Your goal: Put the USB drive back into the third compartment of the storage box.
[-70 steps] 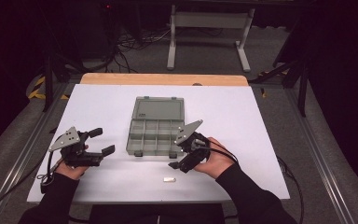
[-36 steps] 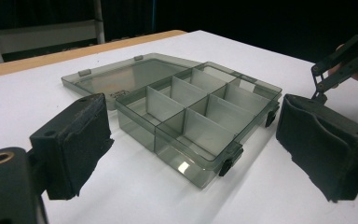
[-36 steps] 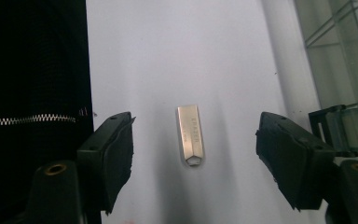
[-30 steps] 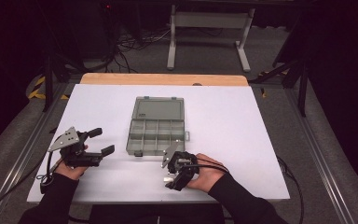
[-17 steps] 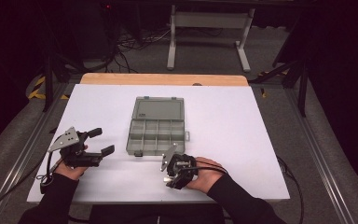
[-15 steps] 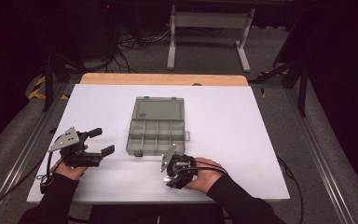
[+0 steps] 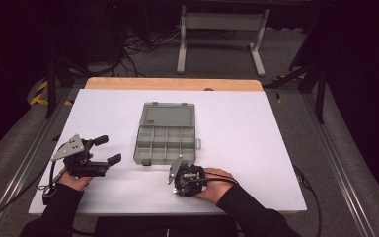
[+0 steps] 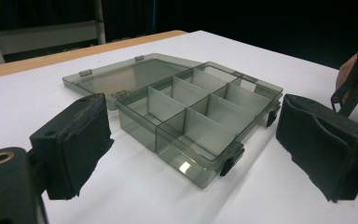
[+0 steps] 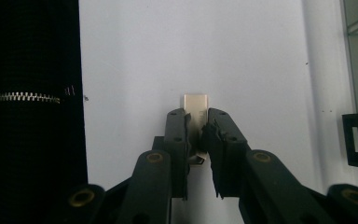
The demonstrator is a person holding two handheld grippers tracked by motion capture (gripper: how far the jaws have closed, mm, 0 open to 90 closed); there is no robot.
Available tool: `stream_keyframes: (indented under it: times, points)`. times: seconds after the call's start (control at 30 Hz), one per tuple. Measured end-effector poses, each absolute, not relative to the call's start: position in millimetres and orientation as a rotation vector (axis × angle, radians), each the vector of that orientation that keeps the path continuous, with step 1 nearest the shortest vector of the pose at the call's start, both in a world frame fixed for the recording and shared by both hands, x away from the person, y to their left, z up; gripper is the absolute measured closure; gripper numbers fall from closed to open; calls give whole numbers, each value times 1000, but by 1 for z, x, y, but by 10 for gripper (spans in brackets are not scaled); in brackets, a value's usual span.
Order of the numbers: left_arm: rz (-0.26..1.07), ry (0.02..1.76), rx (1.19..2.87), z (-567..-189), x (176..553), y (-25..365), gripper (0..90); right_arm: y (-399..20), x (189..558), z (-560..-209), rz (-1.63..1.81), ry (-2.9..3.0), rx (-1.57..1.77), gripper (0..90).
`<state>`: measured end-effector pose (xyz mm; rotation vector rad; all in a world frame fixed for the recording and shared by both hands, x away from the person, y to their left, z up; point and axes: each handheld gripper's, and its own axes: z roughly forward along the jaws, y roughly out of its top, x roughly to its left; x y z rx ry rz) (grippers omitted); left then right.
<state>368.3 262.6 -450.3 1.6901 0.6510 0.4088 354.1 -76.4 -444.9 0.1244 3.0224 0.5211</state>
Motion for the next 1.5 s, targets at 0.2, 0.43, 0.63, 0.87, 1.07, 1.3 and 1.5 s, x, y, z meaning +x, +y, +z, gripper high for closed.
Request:
stream_keyframes:
  times: [0.2,0.43,0.63,0.87,1.07,1.3,1.5]
  points:
    - [408,650,1690,-450,368,262,108,-76,354,-445,515,3014,128,790]
    - [408,649,1691,-450,369,263,108,-75,355,-445,514,3020,132,793]
    - [407,652,1689,-450,369,263,108,-75,355,-445,511,3021,128,794]
    - [405,653,1688,-451,369,263,108,-76,355,-442,520,3012,125,794]
    - [405,653,1688,-450,369,263,108,-77,358,-433,554,2998,132,794]
    - [409,650,1690,-450,369,263,108,-79,361,-424,591,2983,151,794]
    - [407,657,1689,-450,368,263,108,-80,364,-416,615,2967,156,794]
